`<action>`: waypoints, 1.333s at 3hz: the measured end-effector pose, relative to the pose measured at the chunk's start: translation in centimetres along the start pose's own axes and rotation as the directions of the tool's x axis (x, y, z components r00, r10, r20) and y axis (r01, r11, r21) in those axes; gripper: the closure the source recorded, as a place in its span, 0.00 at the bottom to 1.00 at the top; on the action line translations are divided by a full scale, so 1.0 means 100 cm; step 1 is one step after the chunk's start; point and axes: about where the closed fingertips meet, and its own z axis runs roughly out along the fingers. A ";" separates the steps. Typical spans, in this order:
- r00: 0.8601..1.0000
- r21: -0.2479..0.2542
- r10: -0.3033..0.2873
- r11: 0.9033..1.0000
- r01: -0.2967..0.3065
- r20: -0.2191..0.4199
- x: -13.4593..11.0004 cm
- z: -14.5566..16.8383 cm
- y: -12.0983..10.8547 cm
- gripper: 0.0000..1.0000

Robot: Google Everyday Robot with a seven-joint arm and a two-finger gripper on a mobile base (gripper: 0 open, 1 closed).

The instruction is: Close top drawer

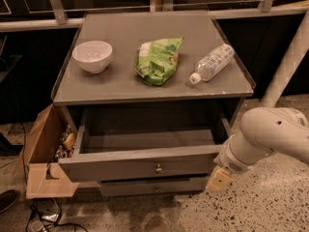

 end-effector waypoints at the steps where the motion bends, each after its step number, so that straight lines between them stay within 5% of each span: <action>1: 1.000 0.000 0.000 1.000 0.000 0.000 0.000 0.000 0.000 0.00; 2: 1.000 0.000 0.000 1.000 0.000 0.000 0.000 0.000 0.000 0.00; 4: 1.000 0.000 0.000 1.000 0.000 0.000 0.000 0.000 0.000 0.42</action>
Offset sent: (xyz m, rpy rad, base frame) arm 0.0000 0.0000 0.0000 0.0000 0.0000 0.0000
